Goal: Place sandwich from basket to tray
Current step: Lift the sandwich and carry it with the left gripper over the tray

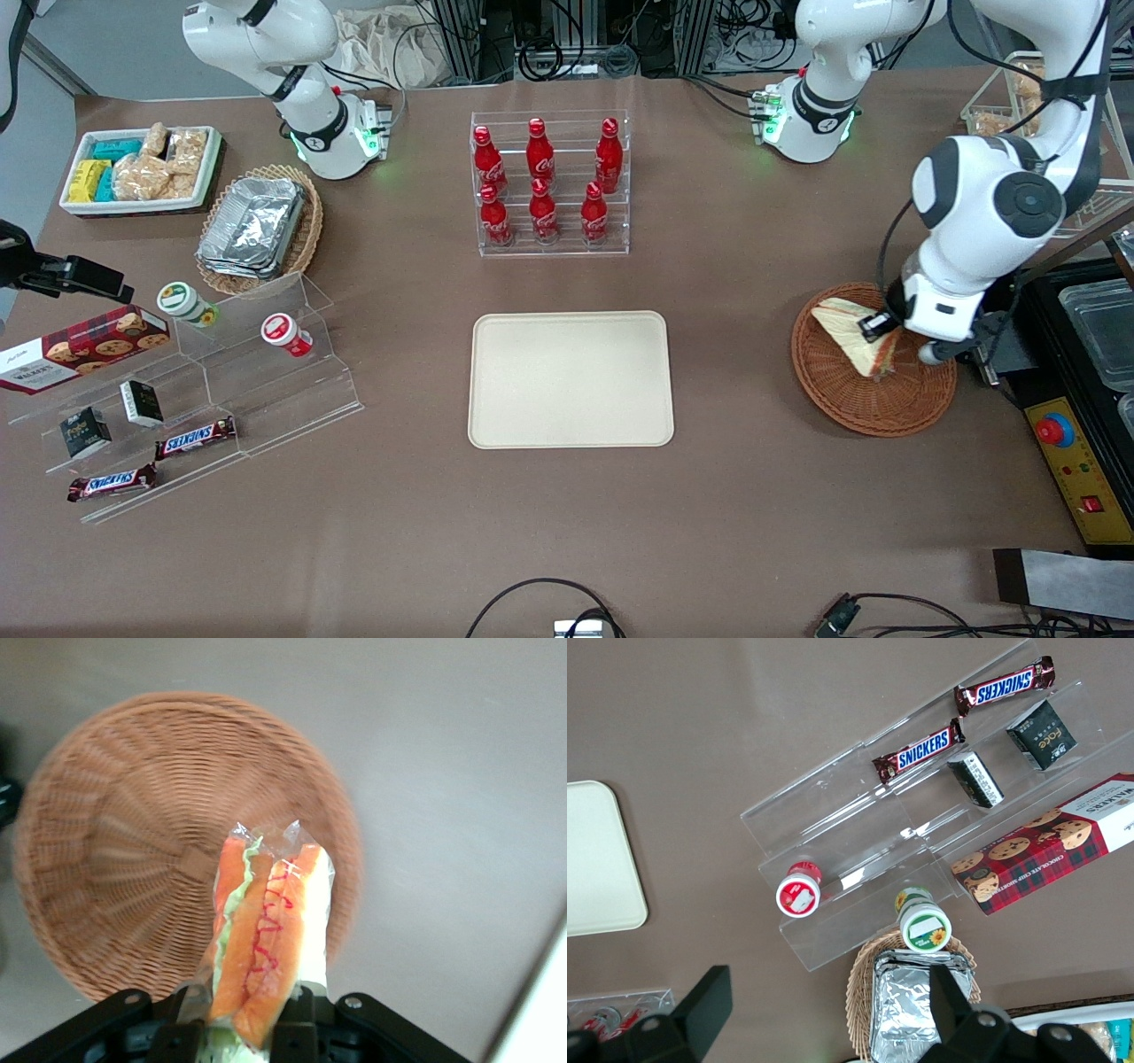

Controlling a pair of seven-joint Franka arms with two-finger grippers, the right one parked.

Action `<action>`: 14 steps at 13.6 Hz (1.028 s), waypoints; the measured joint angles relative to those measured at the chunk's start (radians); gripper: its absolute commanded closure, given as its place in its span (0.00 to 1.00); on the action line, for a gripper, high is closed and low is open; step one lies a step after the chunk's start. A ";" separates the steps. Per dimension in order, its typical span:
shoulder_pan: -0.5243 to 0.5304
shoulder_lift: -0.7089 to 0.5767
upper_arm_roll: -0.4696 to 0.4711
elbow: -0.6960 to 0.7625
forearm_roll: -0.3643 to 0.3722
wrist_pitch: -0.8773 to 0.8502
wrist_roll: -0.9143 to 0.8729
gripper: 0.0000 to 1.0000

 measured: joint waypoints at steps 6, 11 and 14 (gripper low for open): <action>-0.002 0.002 -0.219 0.036 0.045 -0.007 0.005 0.82; -0.004 0.022 -0.345 0.064 0.078 -0.006 -0.003 0.81; -0.053 0.073 -0.367 0.105 0.167 -0.006 -0.063 0.81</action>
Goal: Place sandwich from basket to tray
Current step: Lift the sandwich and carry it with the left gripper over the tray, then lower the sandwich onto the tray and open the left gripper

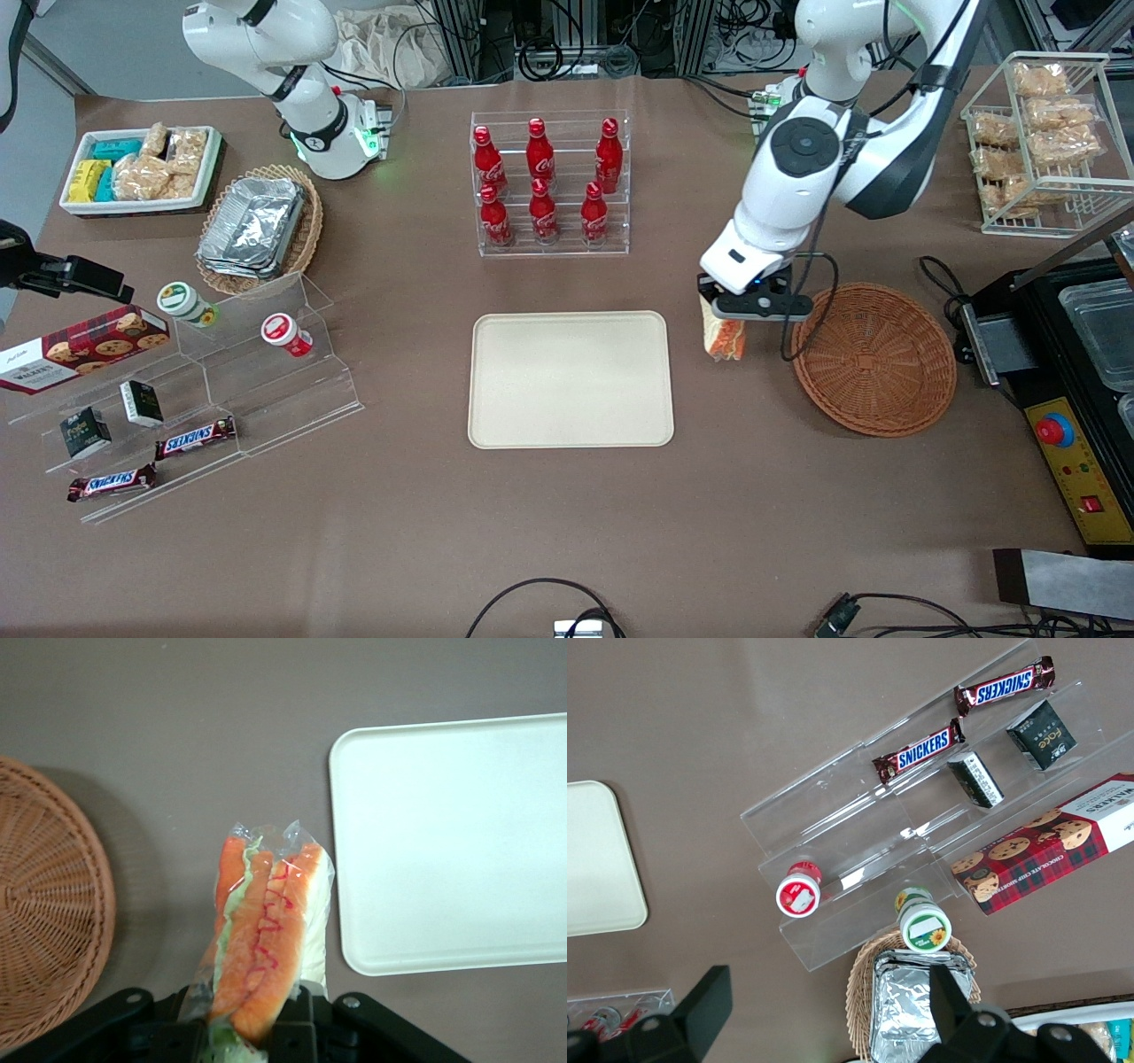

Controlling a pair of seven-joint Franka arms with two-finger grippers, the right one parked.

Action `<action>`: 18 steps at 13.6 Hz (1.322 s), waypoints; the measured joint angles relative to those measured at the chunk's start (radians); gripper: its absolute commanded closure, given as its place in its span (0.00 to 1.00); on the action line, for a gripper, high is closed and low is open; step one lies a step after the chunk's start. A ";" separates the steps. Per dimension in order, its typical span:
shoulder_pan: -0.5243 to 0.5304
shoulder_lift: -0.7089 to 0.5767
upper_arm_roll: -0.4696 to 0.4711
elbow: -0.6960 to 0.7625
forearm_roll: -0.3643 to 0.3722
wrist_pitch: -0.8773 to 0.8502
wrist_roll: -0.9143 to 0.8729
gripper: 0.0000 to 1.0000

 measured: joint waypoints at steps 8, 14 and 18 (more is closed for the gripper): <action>-0.152 0.327 -0.002 0.176 0.325 0.001 -0.299 0.81; -0.201 0.479 -0.002 0.275 0.413 0.002 -0.300 0.78; -0.229 0.562 0.002 0.351 0.424 0.001 -0.300 0.78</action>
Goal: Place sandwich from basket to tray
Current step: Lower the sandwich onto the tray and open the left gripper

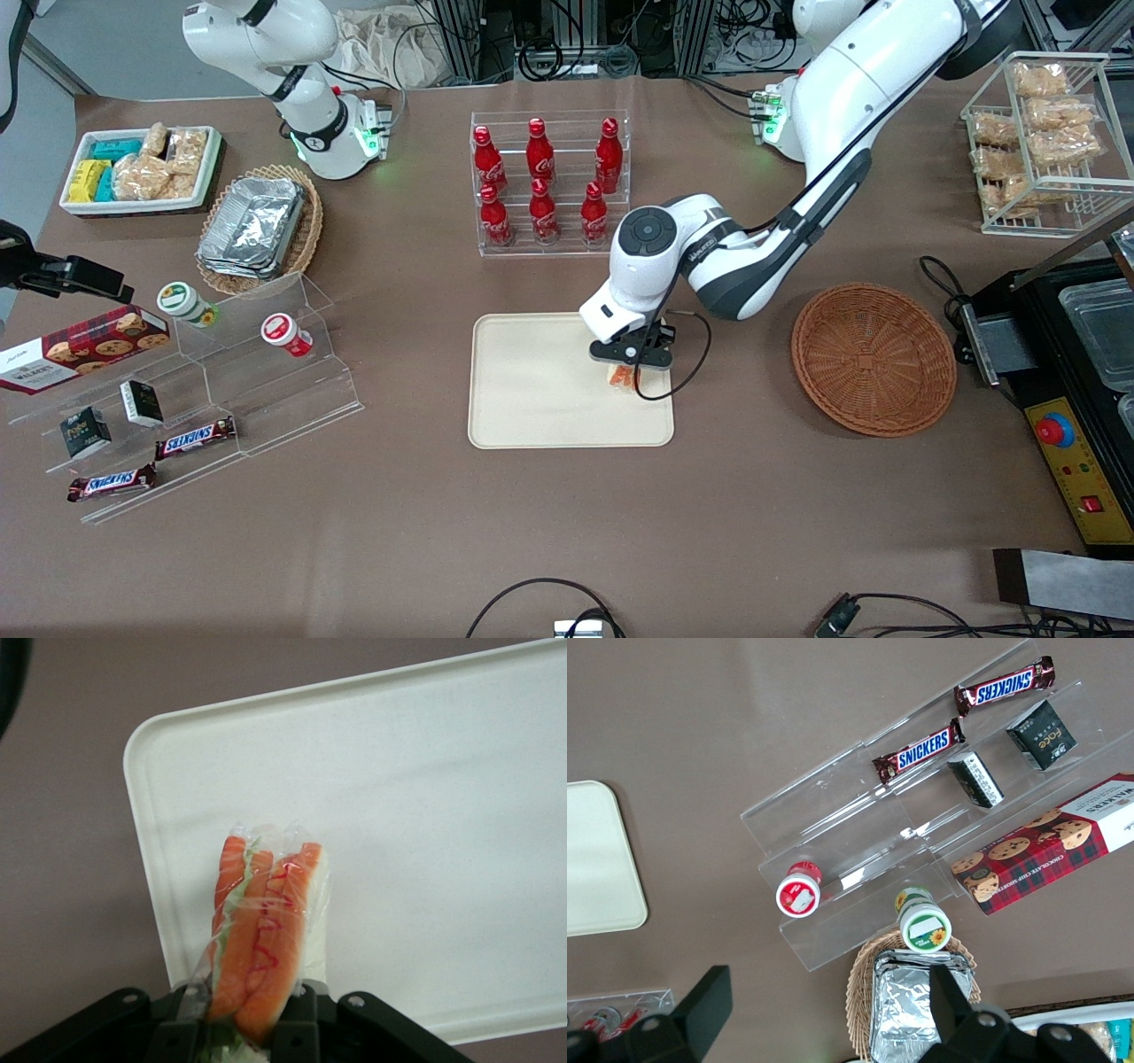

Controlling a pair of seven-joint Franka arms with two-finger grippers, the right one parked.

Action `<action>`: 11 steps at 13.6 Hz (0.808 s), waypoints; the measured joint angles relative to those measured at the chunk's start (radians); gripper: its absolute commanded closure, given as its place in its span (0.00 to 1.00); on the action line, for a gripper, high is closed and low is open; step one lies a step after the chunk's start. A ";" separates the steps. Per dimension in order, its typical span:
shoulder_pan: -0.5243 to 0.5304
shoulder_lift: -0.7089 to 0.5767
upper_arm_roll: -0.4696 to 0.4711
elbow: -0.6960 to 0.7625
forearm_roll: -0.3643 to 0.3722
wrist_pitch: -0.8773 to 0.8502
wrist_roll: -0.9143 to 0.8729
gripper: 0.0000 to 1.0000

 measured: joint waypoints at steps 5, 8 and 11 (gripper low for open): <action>-0.014 0.060 0.008 0.017 0.052 0.000 -0.003 0.78; -0.027 0.078 0.016 0.021 0.062 0.000 -0.006 0.71; -0.027 0.078 0.018 0.024 0.062 0.000 -0.006 0.12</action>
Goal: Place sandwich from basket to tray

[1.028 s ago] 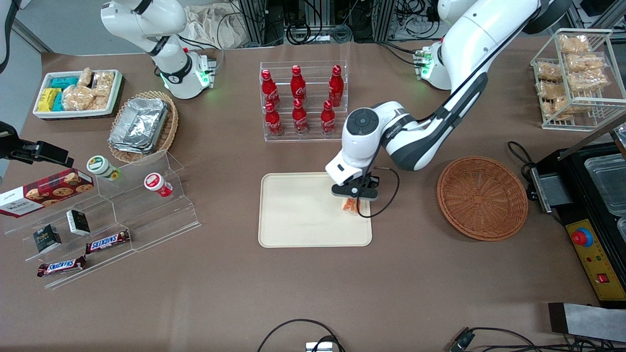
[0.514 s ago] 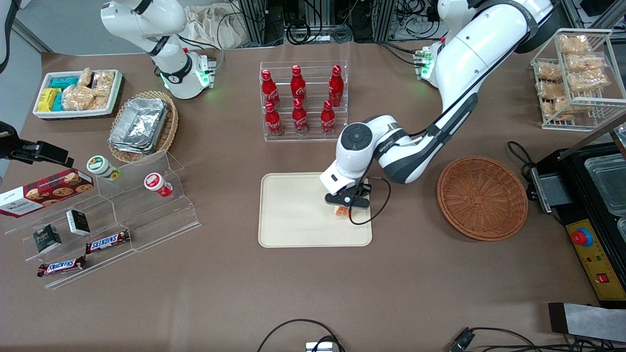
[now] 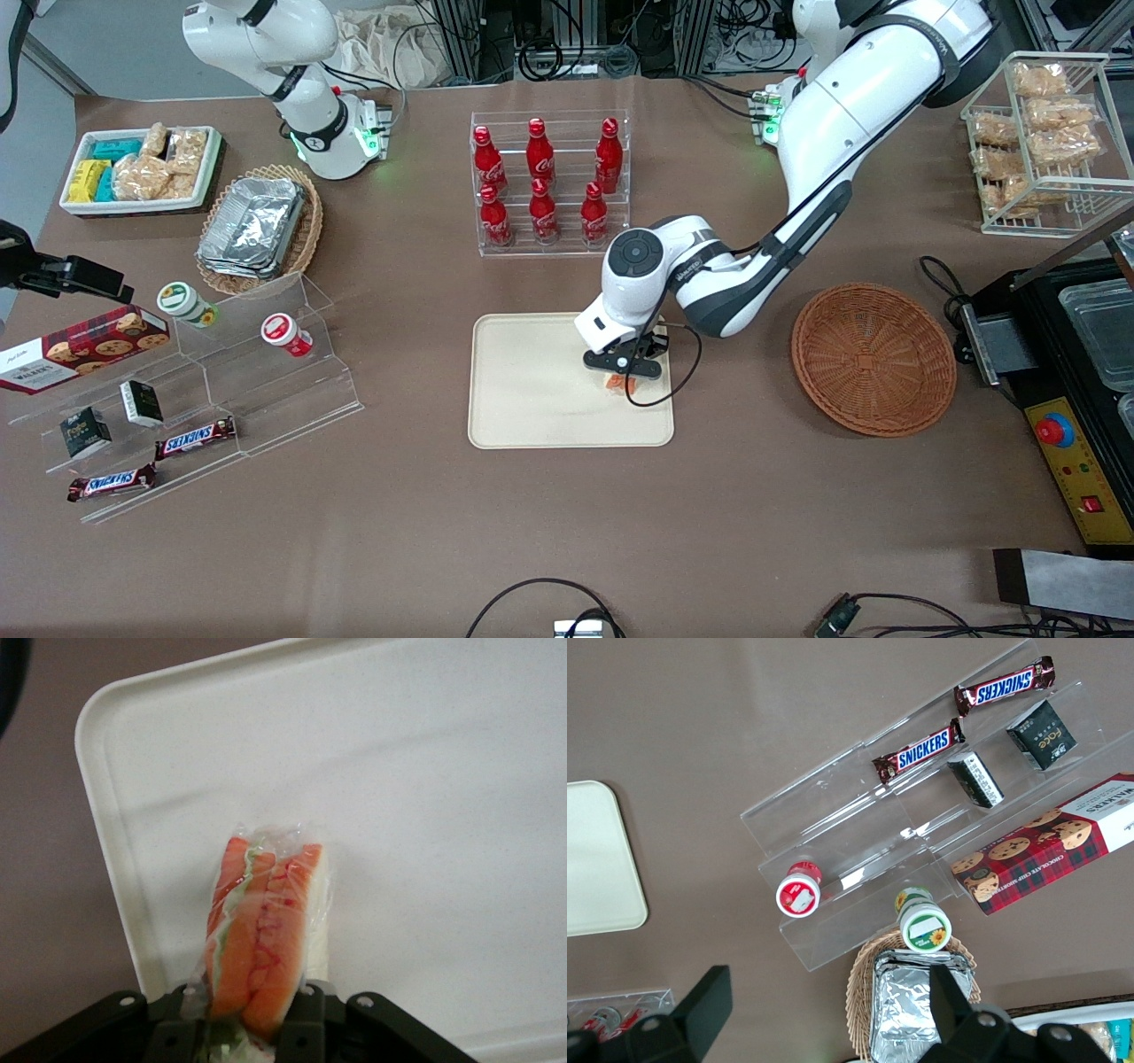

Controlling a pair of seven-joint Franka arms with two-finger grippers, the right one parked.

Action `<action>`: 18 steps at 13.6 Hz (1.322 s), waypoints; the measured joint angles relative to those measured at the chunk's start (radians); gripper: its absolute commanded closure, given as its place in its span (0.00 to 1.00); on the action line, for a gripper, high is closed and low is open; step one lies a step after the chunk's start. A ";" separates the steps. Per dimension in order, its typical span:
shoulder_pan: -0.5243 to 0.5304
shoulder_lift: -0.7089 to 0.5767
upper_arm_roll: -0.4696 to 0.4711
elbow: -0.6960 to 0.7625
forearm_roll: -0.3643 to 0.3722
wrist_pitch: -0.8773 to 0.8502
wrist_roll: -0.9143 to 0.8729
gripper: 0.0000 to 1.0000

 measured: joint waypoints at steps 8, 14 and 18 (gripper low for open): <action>0.003 -0.006 0.012 0.093 -0.002 -0.061 -0.001 0.04; 0.005 -0.074 0.010 0.239 -0.092 -0.252 -0.015 0.04; 0.052 -0.157 0.012 0.267 -0.098 -0.315 -0.074 0.04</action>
